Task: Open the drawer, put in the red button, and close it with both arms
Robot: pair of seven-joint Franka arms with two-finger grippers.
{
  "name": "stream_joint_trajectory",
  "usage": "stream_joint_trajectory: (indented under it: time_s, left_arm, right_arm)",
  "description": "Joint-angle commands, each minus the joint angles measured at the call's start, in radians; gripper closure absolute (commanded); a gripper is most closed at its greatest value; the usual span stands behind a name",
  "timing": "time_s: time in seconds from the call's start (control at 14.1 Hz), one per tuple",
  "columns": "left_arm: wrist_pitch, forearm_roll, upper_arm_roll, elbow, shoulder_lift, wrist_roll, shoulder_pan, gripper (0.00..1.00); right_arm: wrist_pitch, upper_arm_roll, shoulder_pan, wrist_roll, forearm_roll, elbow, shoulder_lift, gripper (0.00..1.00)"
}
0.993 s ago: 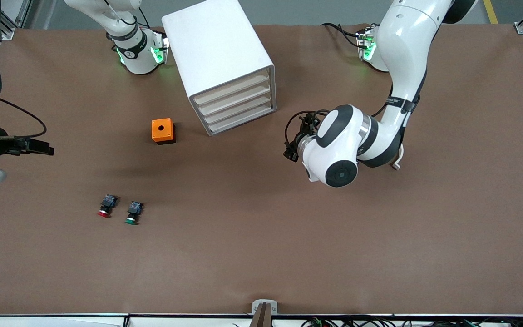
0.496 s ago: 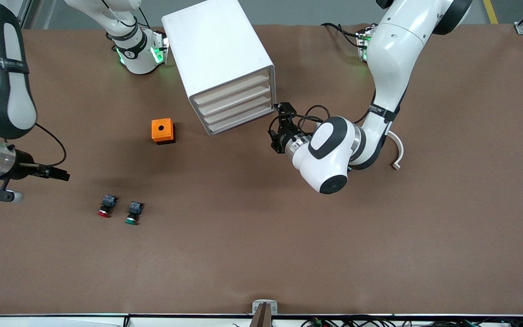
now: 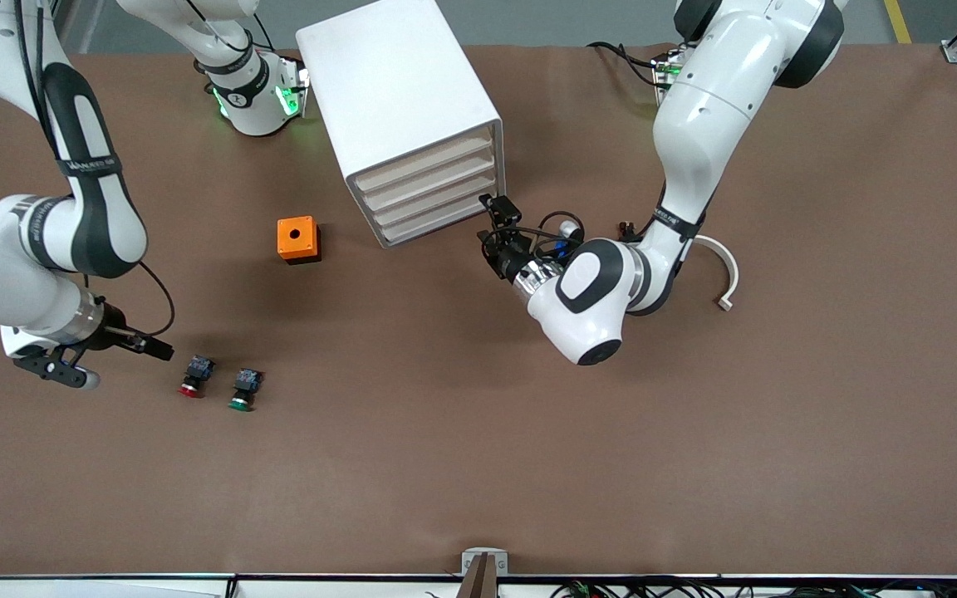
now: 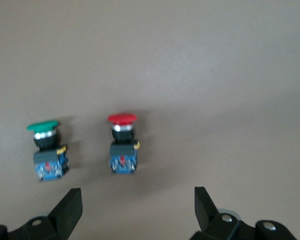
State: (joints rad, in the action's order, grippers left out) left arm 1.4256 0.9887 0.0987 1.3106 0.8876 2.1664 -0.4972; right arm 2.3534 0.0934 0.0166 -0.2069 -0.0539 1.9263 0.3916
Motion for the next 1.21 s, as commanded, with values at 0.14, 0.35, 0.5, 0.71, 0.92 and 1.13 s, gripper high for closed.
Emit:
stream_joint_trajectory:
  time_s: [0.14,0.35,0.5,0.71,0.92,1.13]
  left_arm:
    - [-0.025,0.077,-0.004,-0.013,0.040,0.035,-0.021,0.44]
    - [-0.048,0.076,-0.002,-0.005,0.056,0.038,-0.046,0.50]
    - [-0.073,0.074,-0.002,0.004,0.059,0.036,-0.061,0.52]
    - [-0.097,0.073,-0.002,0.010,0.060,0.035,-0.092,0.52]
    - [-0.105,0.071,-0.002,0.012,0.062,0.035,-0.112,0.51]
    - [-0.105,0.062,-0.002,0.013,0.063,0.035,-0.136,0.53]
  right_arm:
    - [0.185,0.000,-0.014,-0.052,-0.009,-0.015,0.124,0.01]
    - [0.211,0.000,-0.026,-0.086,-0.009,-0.041,0.185,0.01]
    - [0.216,0.000,-0.035,-0.100,-0.009,-0.040,0.191,0.01]
    - [0.215,0.000,-0.037,-0.106,-0.009,-0.032,0.202,0.01]
    - [0.211,0.000,-0.037,-0.106,-0.009,-0.030,0.213,0.01]
    - [0.205,0.000,-0.040,-0.104,-0.009,-0.027,0.227,0.01]
